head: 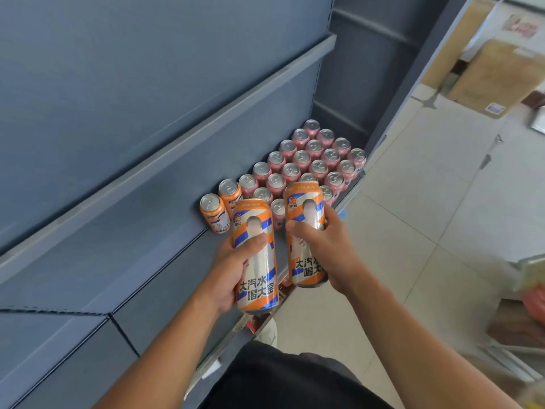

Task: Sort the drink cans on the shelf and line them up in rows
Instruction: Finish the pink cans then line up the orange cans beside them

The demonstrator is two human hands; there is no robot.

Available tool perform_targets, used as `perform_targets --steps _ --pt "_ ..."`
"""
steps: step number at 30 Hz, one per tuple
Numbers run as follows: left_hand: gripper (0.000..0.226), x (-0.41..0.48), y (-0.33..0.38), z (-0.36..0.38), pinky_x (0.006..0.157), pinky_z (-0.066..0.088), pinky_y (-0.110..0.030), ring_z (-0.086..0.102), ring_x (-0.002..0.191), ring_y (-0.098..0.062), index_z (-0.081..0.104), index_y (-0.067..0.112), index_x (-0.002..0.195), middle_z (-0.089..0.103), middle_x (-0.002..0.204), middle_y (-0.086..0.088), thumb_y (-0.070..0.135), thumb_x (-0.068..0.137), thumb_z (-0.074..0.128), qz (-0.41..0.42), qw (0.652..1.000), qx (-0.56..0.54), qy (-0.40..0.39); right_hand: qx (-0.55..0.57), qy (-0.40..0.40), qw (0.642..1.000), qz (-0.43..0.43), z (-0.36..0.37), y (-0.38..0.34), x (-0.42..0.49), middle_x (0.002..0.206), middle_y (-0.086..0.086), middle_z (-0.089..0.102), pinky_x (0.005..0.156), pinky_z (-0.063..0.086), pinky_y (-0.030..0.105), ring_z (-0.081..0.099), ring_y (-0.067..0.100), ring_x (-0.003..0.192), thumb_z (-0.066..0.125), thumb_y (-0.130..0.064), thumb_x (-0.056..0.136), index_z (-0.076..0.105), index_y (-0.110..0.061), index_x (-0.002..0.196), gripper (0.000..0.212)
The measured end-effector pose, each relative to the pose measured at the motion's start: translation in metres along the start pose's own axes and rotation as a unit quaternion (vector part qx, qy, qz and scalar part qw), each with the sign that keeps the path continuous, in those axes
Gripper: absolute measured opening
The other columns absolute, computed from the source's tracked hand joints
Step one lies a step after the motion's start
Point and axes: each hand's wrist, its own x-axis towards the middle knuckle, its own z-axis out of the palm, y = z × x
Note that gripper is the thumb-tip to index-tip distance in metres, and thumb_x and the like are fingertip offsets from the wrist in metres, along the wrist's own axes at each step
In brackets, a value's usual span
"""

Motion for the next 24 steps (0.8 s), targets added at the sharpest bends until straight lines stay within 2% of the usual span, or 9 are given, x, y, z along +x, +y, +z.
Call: perform_targets --steps 3,6,10,14,17,20,24 --pt "0.057 0.026 0.015 0.005 0.071 0.059 -0.041 0.070 0.080 -0.024 0.061 0.020 0.113 0.072 0.089 -0.008 0.029 0.061 0.081 0.007 1.000 0.007 0.006 -0.009 -0.010 1.000 -0.005 -0.003 -0.013 0.032 0.086 -0.007 0.074 0.059 0.056 0.024 0.073 0.012 0.075 0.078 -0.019 0.081 0.062 -0.025 0.108 0.032" --pt "0.049 0.048 0.024 0.011 0.076 0.059 -0.047 0.069 0.080 -0.026 0.060 0.020 0.113 0.071 0.088 -0.009 0.022 0.066 0.076 0.016 0.999 -0.007 0.034 -0.022 -0.032 0.999 -0.003 -0.005 -0.022 0.063 0.083 -0.011 0.073 0.060 0.057 0.024 0.072 0.010 0.075 0.077 -0.021 0.081 0.061 -0.031 0.103 0.029" --pt "0.049 0.074 0.030 0.017 0.071 0.059 -0.044 0.069 0.079 -0.025 0.061 0.018 0.113 0.071 0.088 -0.009 0.022 0.066 0.075 0.027 0.994 -0.031 0.106 -0.044 -0.082 0.996 0.012 -0.006 -0.025 0.103 0.092 -0.004 0.075 0.071 0.060 0.035 0.073 0.018 0.083 0.079 -0.024 0.078 0.062 -0.028 0.111 0.037" --pt "0.052 0.089 0.029 0.023 0.071 0.058 -0.037 0.072 0.084 -0.022 0.061 0.021 0.115 0.074 0.095 -0.005 0.022 0.065 0.077 0.052 0.977 -0.019 0.204 -0.095 -0.162 0.982 0.017 -0.006 -0.023 0.141 0.092 0.002 0.075 0.079 0.060 0.044 0.073 0.024 0.086 0.079 -0.023 0.079 0.065 -0.027 0.103 0.028" --pt "0.040 0.092 0.028 0.027 0.076 0.058 -0.037 0.073 0.089 -0.021 0.063 0.026 0.111 0.075 0.096 0.002 0.014 0.076 0.080 0.062 0.960 0.011 0.272 -0.123 -0.229 0.966 0.012 -0.001 -0.026 0.160 0.093 -0.005 0.075 0.076 0.058 0.032 0.072 0.013 0.087 0.078 -0.021 0.082 0.062 -0.027 0.108 0.031" --pt "0.041 0.095 0.025 0.028 0.071 0.056 -0.030 0.073 0.087 -0.015 0.061 0.025 0.113 0.075 0.095 0.005 0.007 0.080 0.077 0.073 0.940 0.014 0.333 -0.133 -0.285 0.949 0.021 0.006 -0.027 0.174 0.091 -0.015 0.073 0.066 0.052 0.017 0.070 0.001 0.083 0.078 -0.022 0.082 0.058 -0.031 0.111 0.037" --pt "0.056 0.095 0.017 0.025 0.060 0.052 -0.015 0.069 0.075 -0.001 0.049 0.023 0.118 0.071 0.093 0.007 -0.002 0.076 0.077 0.087 0.904 0.005 0.419 -0.177 -0.321 0.930 0.008 0.022 -0.020 0.191 0.092 -0.014 0.073 0.073 0.053 0.023 0.069 0.002 0.084 0.081 -0.018 0.075 0.058 -0.030 0.111 0.045"
